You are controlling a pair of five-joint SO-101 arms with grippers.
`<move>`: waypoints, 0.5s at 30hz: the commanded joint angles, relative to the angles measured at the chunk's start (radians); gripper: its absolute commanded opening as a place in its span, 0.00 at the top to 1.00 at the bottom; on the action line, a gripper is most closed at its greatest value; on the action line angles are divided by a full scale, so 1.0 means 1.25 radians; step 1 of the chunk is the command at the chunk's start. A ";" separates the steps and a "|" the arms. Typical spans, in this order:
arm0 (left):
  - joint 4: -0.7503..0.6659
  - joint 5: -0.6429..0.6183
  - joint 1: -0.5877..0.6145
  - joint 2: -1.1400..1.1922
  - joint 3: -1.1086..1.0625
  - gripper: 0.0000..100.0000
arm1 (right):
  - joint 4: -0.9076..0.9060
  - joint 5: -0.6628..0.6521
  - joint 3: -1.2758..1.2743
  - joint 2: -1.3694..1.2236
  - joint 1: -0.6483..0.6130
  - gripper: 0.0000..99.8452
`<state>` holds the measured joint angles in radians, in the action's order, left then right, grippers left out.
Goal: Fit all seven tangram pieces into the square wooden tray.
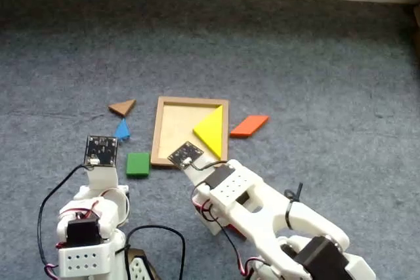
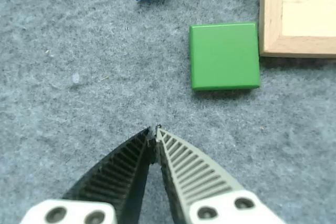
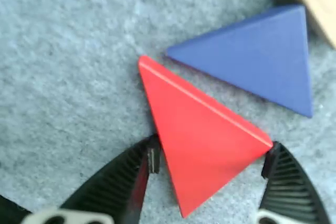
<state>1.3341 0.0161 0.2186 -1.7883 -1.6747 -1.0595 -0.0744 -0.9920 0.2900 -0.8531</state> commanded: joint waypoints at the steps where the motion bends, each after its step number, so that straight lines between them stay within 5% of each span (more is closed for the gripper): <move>1: 0.004 0.007 0.008 -0.008 -0.017 0.98 | -0.012 -0.009 0.019 -0.001 -0.008 0.69; 15: 0.004 0.007 0.008 -0.008 -0.017 0.98 | 0.057 -0.009 0.023 0.003 -0.003 0.69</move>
<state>1.3341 0.0161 0.2186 -1.7883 -1.6747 -1.0242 -0.0760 -0.9935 0.2900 -0.8546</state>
